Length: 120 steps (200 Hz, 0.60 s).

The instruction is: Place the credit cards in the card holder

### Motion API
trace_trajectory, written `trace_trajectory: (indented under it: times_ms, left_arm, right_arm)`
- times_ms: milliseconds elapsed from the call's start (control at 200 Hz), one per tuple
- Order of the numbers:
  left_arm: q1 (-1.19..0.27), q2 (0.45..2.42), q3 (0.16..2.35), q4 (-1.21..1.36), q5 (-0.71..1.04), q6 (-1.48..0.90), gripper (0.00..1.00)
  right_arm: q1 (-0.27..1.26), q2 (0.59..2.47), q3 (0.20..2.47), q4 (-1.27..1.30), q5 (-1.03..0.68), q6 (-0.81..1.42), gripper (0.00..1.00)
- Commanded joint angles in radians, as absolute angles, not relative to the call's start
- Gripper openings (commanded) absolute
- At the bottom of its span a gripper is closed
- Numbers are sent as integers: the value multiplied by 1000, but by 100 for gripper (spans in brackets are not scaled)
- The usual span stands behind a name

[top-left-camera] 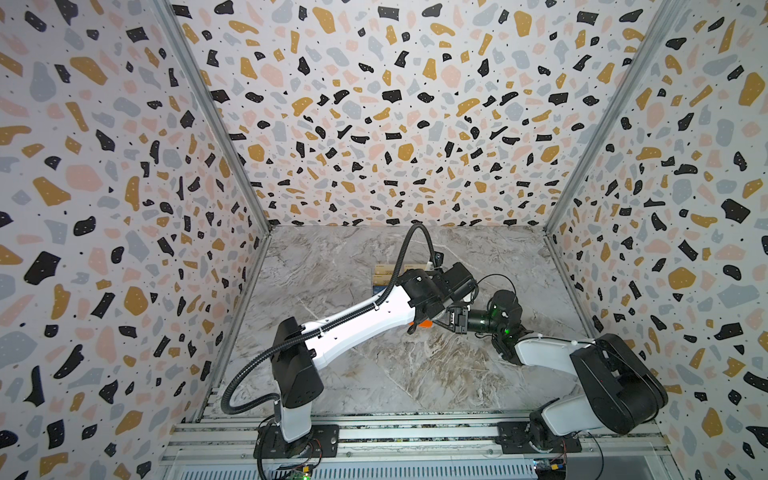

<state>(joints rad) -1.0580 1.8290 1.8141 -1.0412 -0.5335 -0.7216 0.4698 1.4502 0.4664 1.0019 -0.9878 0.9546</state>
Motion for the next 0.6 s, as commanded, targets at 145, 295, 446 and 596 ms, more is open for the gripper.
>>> trace_trajectory:
  times_ms: [145,295,446,596]
  left_arm:
    - [-1048,1781,1795,-1081,-561,-726,59]
    - [-1048,1767,1799,-1102,-566,-716,56]
    - [-1047,1749,1788,-1133,-570,-712,48]
    - [-1043,1712,1750,-1139,-571,-706,42]
  right_arm:
    - [472,1434,476,1033,-984,933,0]
    - [472,1436,477,1034,-984,935,0]
    - [472,1437,481,1018,-980,928,0]
    - [472,1437,489,994,-979,914,0]
